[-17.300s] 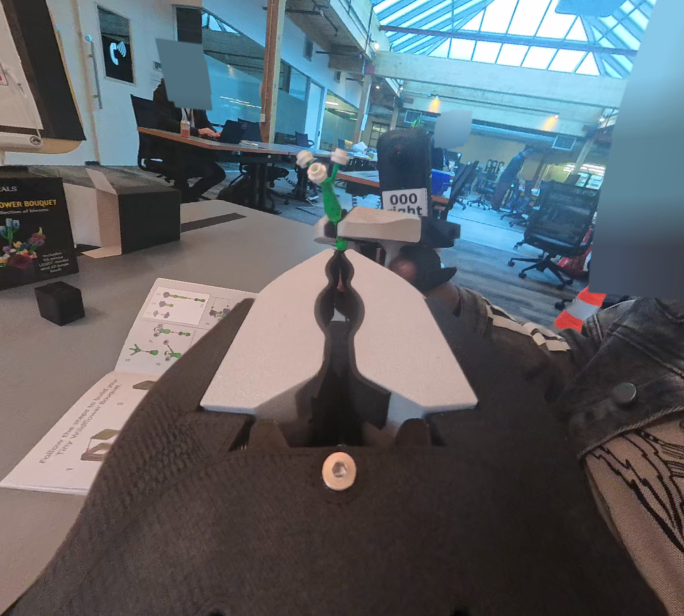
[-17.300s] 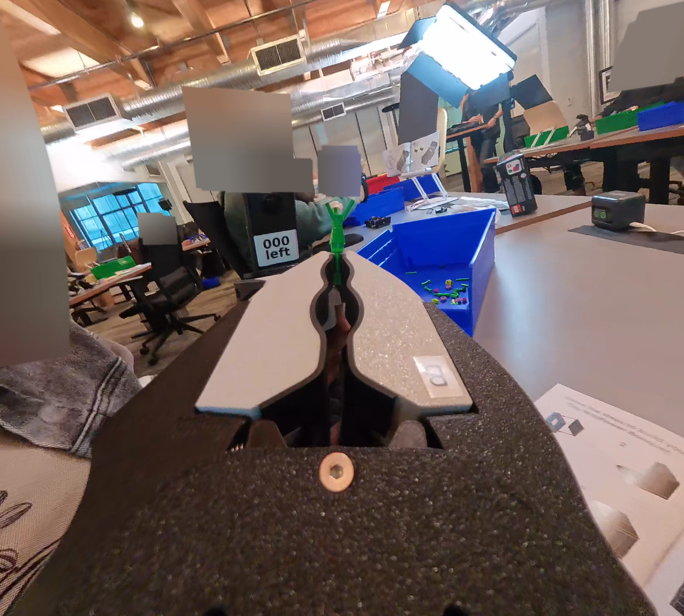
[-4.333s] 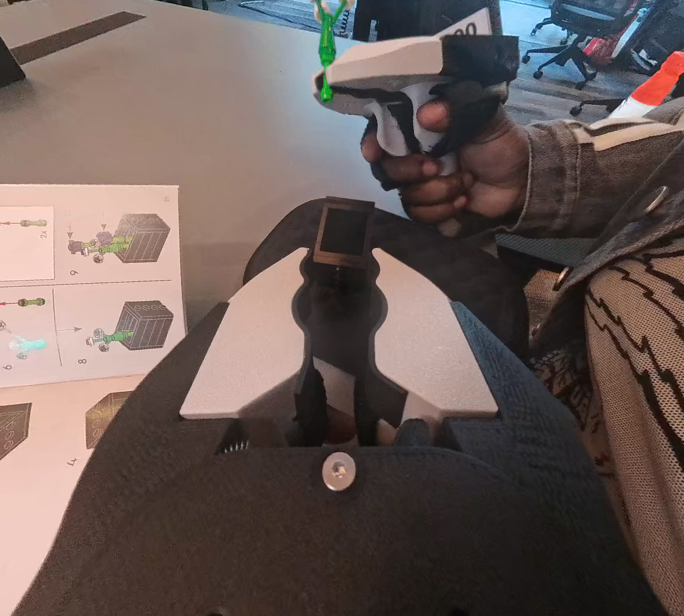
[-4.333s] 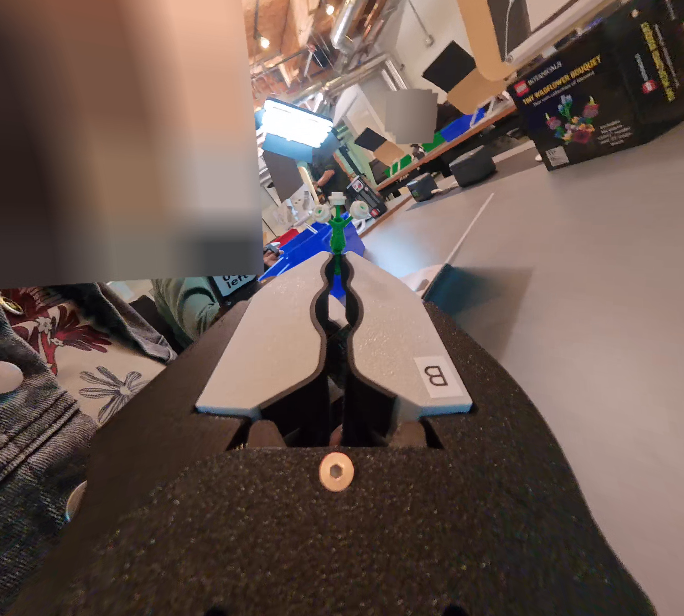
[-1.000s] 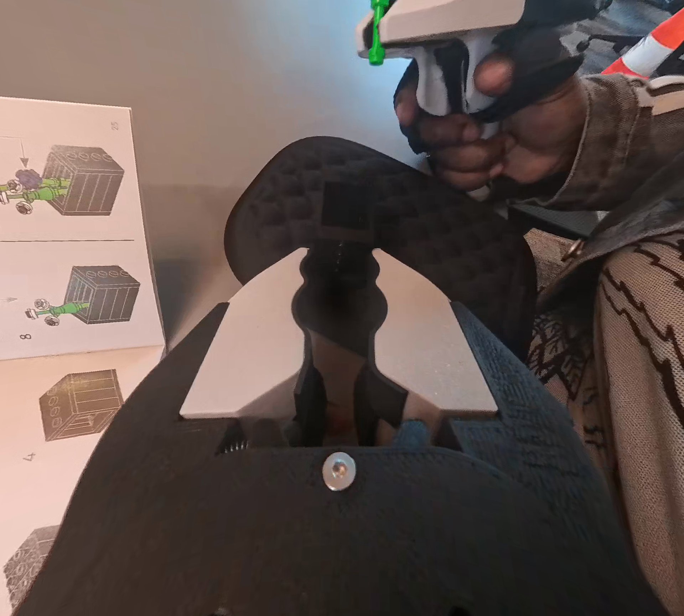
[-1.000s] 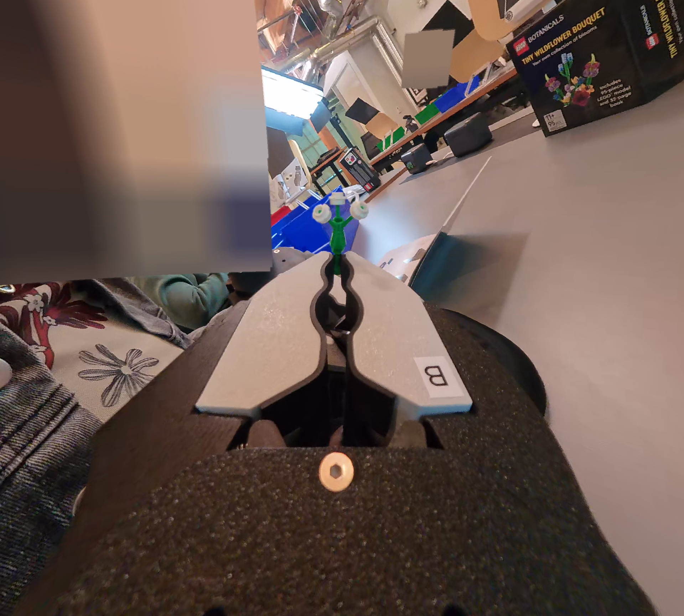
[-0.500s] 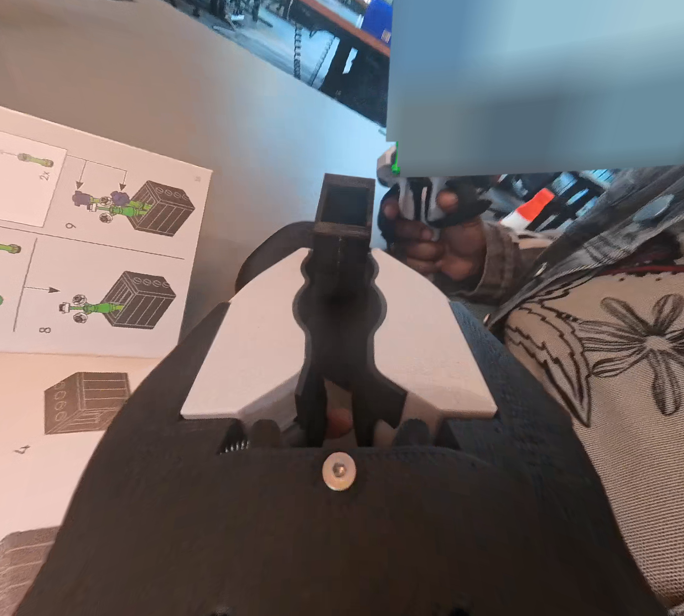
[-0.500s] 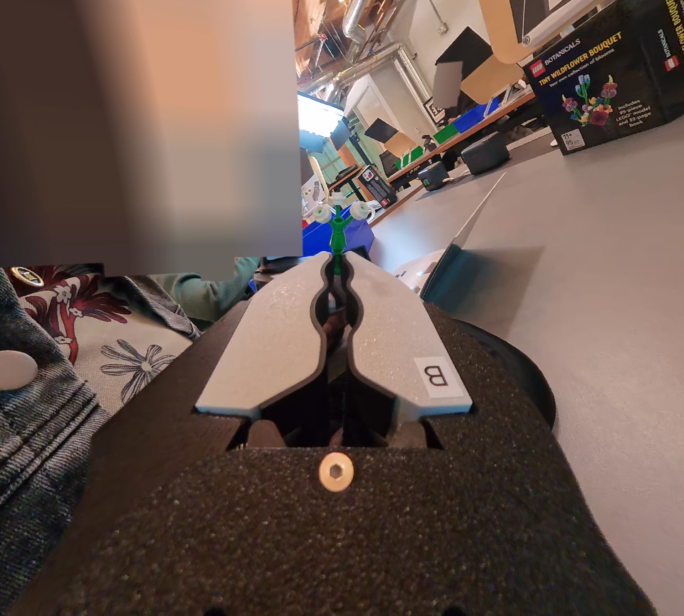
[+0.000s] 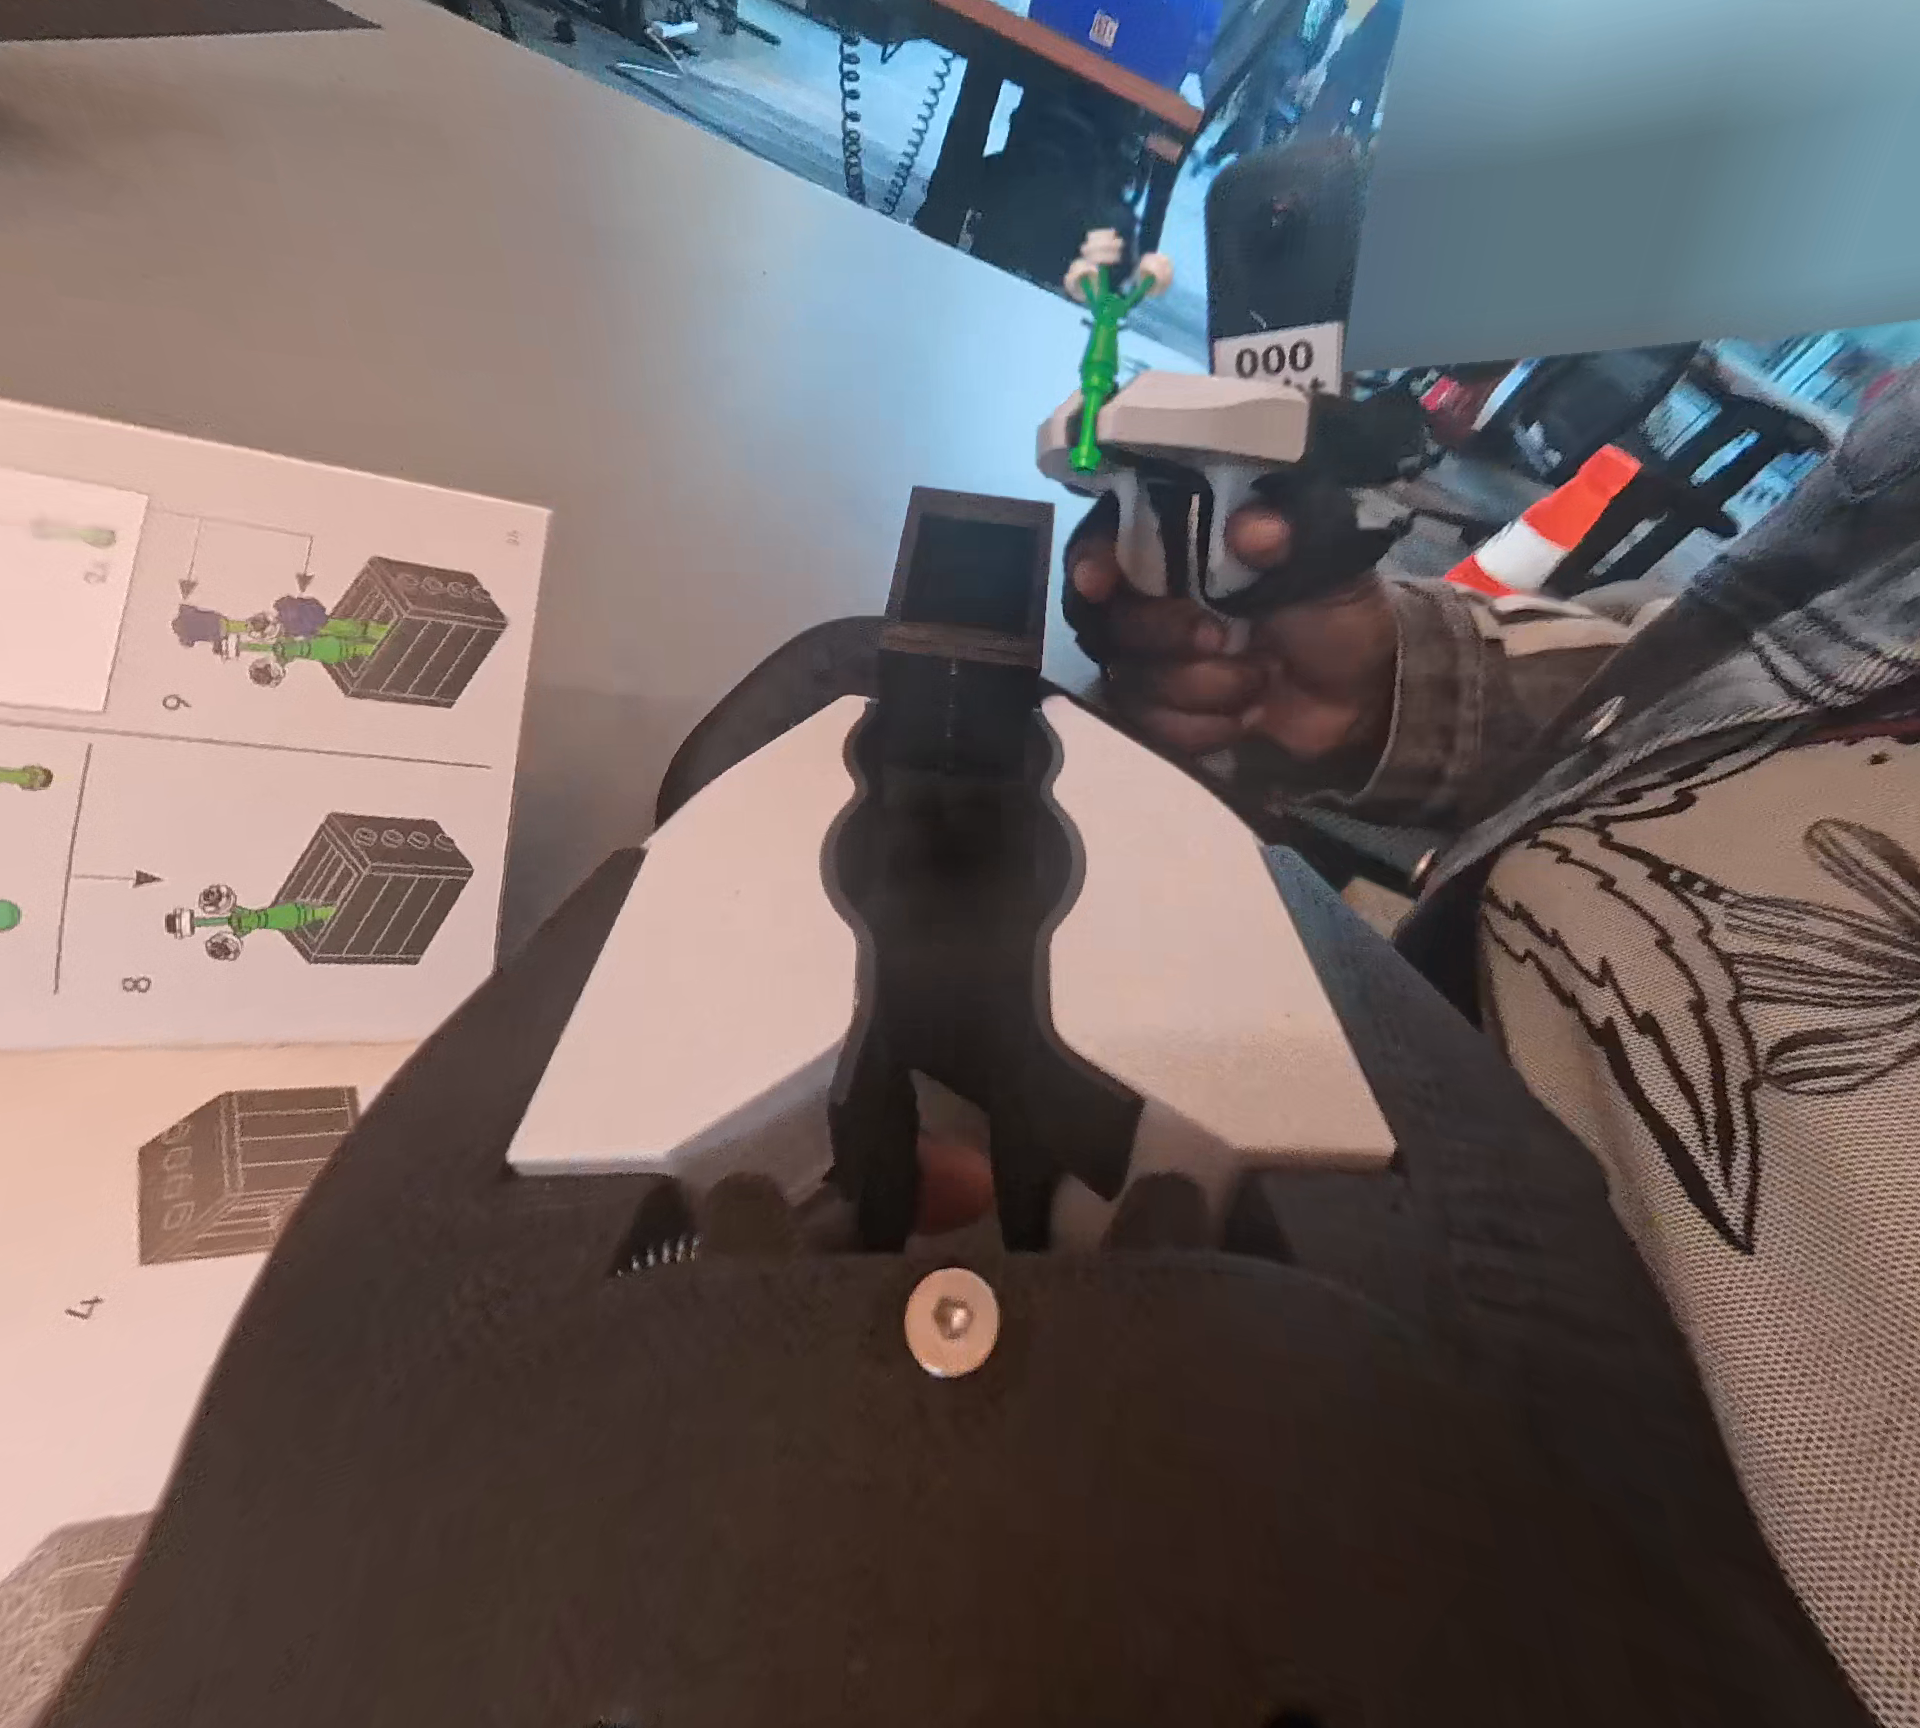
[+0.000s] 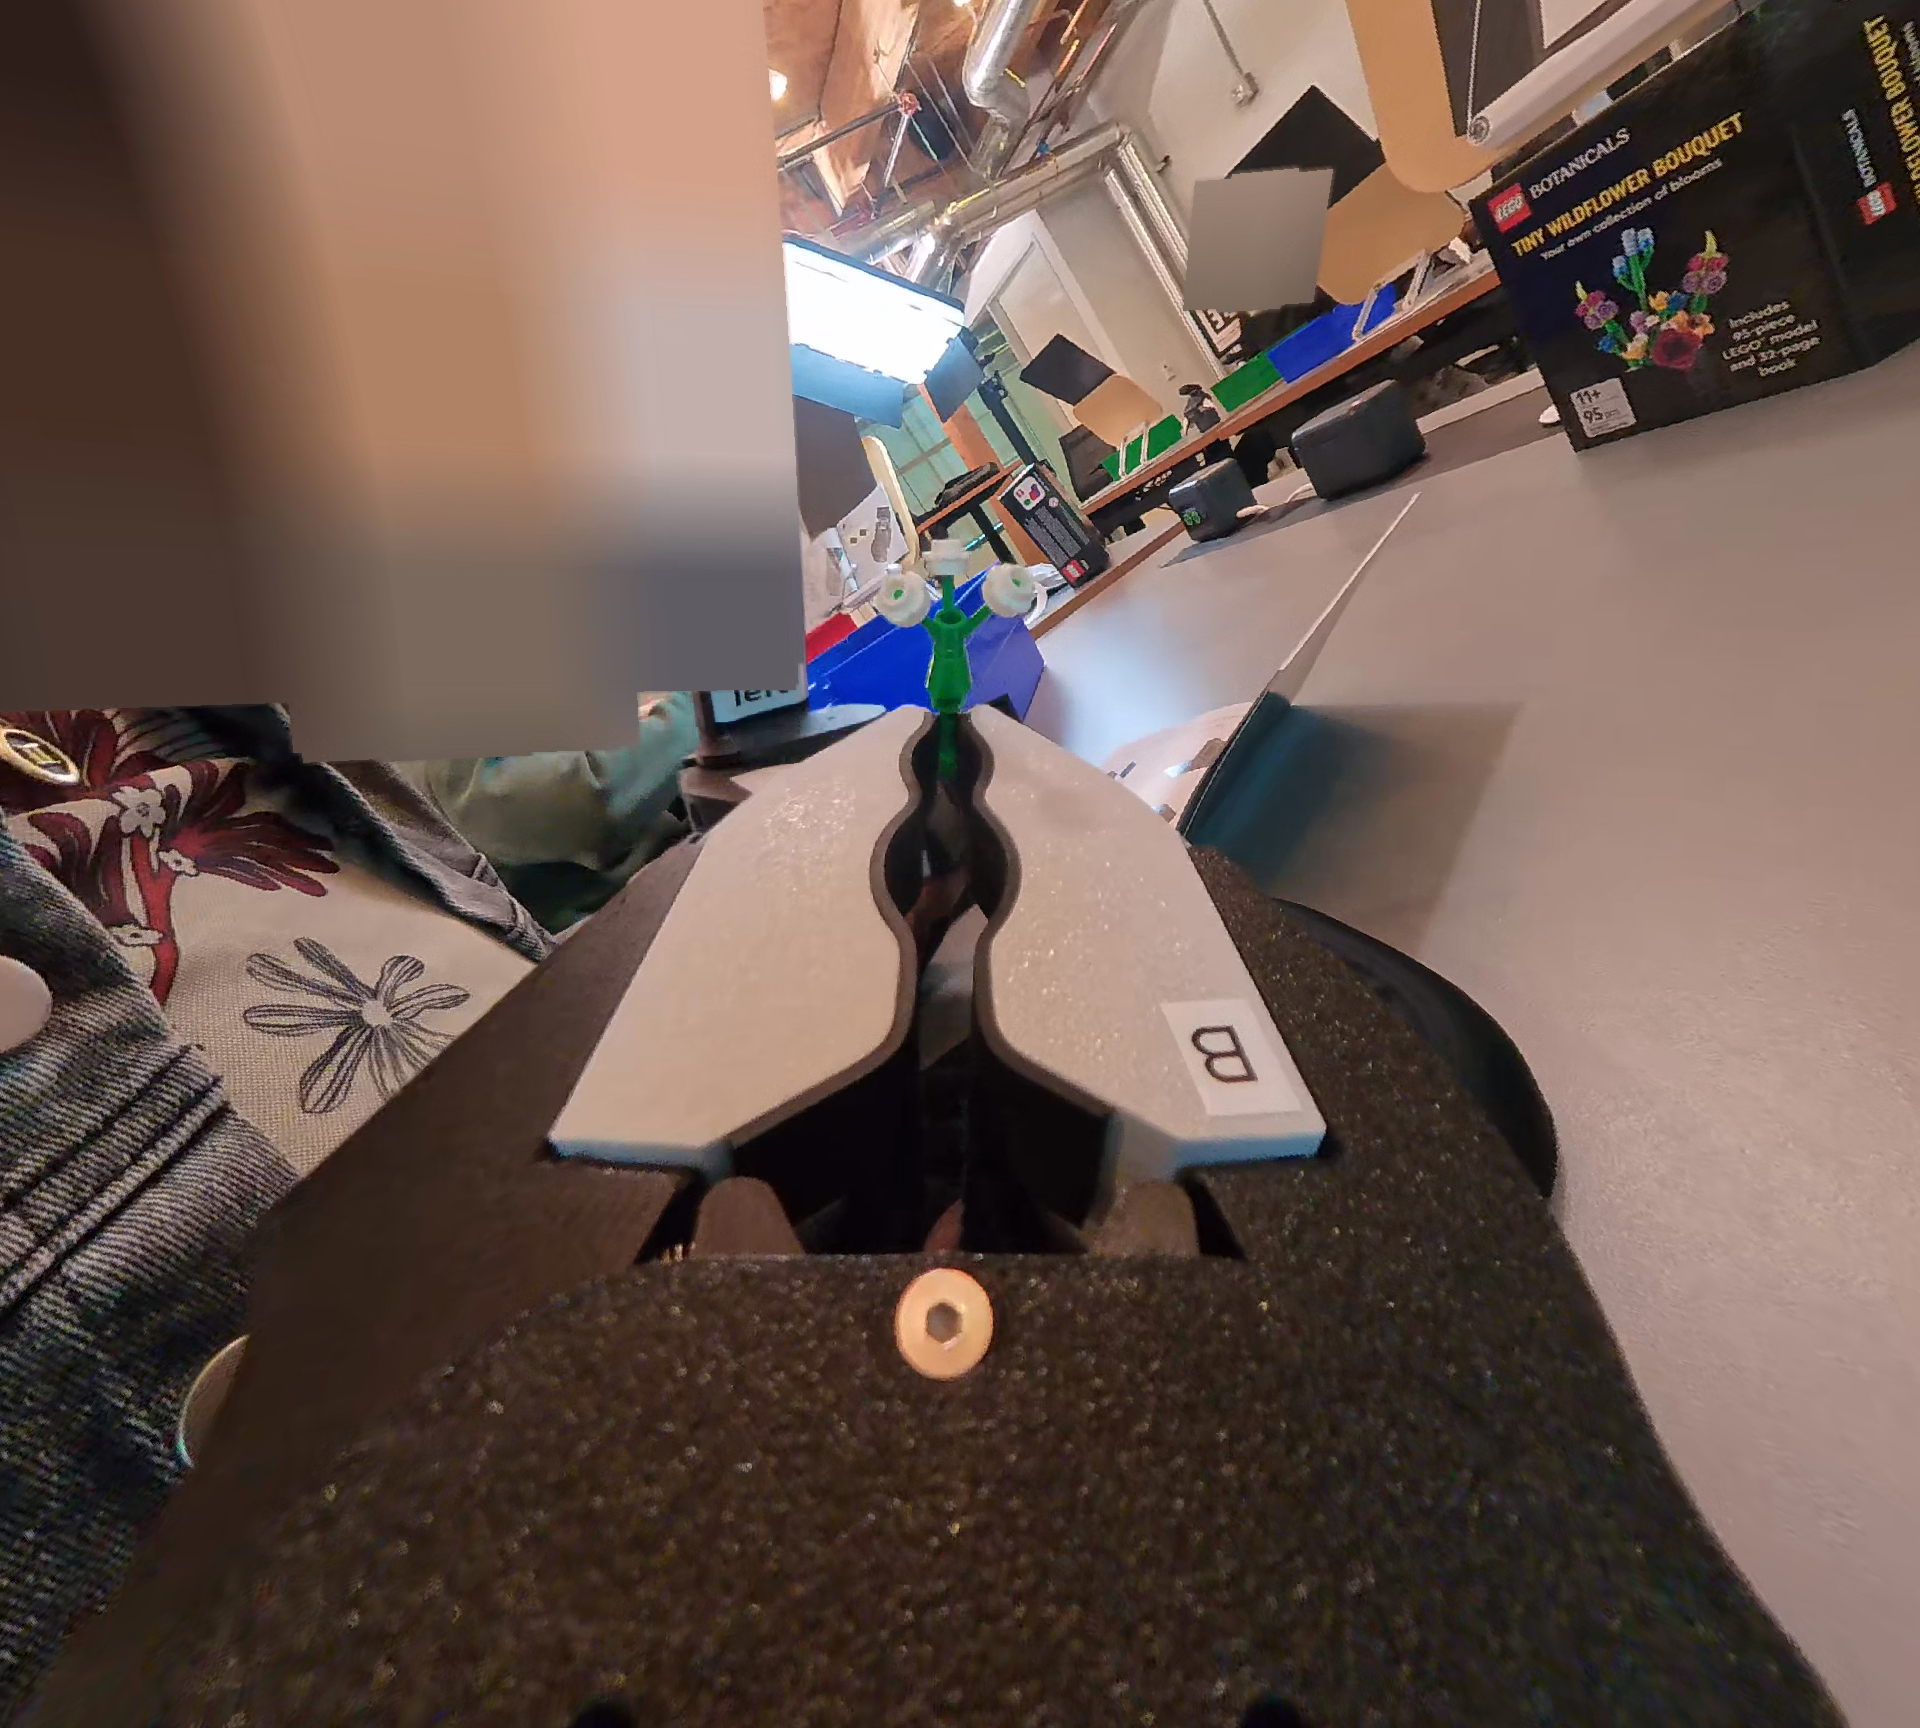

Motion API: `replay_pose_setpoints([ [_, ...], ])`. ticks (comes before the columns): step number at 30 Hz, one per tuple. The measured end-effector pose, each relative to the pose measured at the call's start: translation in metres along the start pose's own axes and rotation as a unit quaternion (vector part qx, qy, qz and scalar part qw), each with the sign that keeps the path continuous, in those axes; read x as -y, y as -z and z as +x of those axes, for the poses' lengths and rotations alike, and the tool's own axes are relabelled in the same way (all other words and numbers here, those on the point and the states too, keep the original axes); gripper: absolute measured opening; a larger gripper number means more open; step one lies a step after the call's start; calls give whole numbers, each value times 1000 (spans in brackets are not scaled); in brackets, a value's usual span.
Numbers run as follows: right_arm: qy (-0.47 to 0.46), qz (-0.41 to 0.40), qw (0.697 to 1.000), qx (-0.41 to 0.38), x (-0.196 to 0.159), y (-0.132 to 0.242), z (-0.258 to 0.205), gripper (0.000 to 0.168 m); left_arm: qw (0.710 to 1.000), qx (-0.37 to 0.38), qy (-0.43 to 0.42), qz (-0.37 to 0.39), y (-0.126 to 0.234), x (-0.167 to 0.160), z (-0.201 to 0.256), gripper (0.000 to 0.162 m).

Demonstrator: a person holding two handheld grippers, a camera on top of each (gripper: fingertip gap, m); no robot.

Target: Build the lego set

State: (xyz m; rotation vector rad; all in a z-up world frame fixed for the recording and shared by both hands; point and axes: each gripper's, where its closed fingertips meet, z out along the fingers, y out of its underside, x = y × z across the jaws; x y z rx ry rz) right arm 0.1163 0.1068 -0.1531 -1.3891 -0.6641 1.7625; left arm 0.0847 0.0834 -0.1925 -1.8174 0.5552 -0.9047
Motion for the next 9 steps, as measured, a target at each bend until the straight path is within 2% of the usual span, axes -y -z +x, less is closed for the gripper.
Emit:
replay_pose_setpoints([
  [6,4,-7,1000,-4,-2,-1,0,3,996,54,-50,-60,2,-16,-7,27],
  [9,8,-10,1000,-7,-3,-2,0,3,993,56,-71,-76,4,-15,-2,27],
])
